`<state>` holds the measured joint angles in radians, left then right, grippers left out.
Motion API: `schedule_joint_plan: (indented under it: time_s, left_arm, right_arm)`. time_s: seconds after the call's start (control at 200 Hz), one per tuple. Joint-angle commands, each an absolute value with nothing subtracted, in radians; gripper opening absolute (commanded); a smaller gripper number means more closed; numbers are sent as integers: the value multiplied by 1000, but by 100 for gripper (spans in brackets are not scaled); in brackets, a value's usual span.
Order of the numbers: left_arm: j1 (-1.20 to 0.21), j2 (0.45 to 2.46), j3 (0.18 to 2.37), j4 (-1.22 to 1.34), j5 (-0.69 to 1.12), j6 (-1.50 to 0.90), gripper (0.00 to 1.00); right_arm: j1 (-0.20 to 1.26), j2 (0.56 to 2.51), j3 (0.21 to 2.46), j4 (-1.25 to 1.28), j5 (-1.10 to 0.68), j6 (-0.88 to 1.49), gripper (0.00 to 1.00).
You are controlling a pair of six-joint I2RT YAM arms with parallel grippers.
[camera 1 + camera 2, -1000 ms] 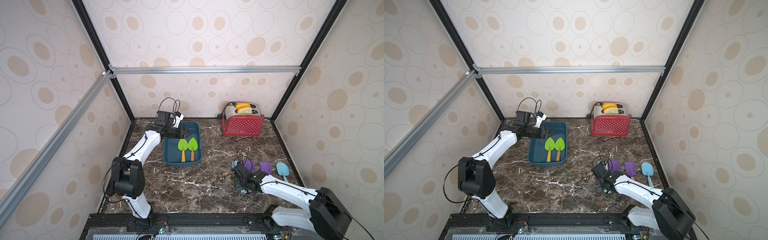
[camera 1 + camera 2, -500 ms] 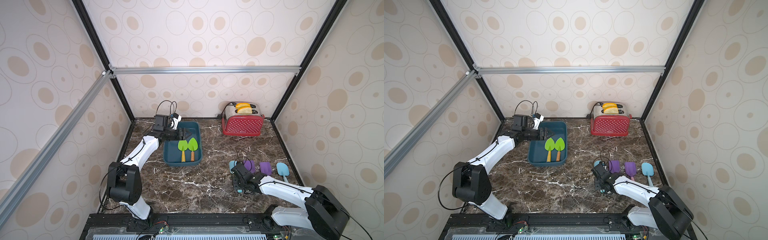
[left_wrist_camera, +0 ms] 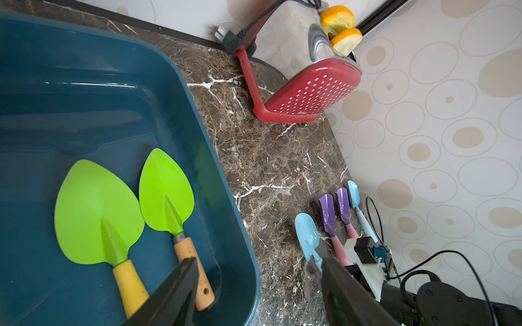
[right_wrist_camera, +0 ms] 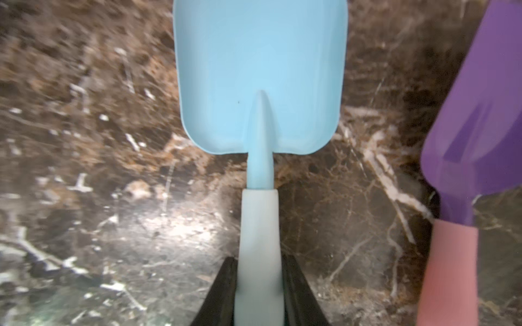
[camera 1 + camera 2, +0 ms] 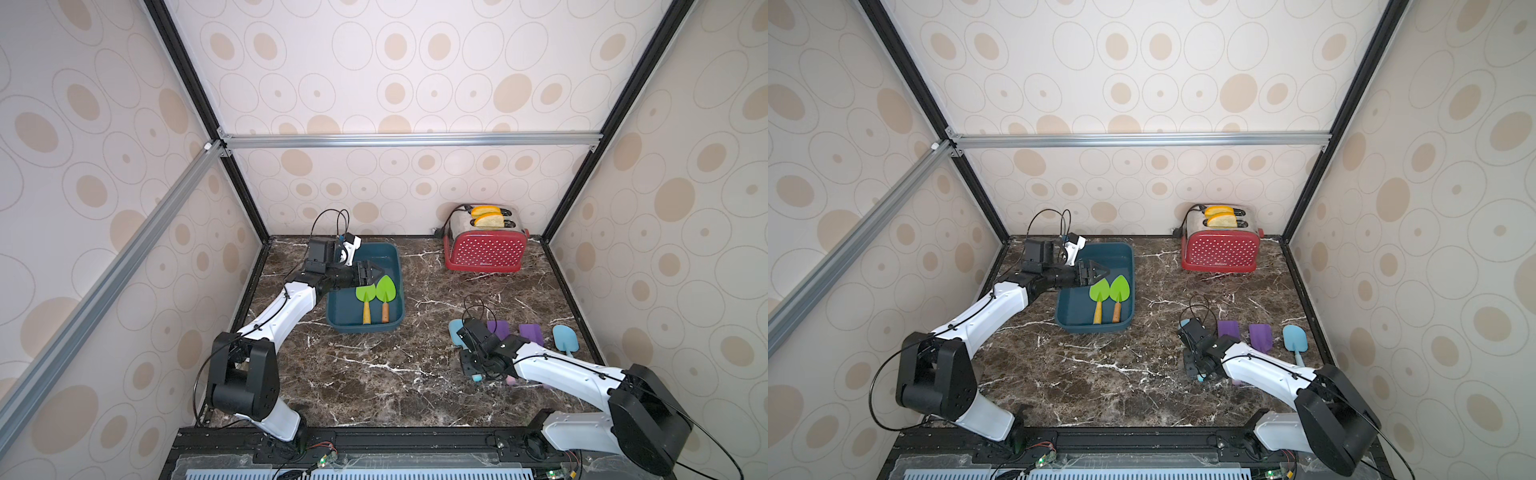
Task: Put the shovel into the storage box
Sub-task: Pick up the shovel from the center of the board.
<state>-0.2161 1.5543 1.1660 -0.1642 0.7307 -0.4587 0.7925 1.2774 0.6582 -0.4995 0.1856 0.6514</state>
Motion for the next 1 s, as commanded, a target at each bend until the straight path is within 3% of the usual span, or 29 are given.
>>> schedule_joint_plan:
  time_s: [0.0,0.701,0.997]
  left_arm:
    - [-220,1510,1144,-97,733,-509,73]
    - [-234,1359,963,83,765,-663,72]
    - [-342,1381,941,115,727,-687,68]
  right_arm:
    - [813,1275,760,-576,204,577,2]
    - [949,1380,1109,-661,222,448,0]
    - [973,1434,1202,-653,238,418,0]
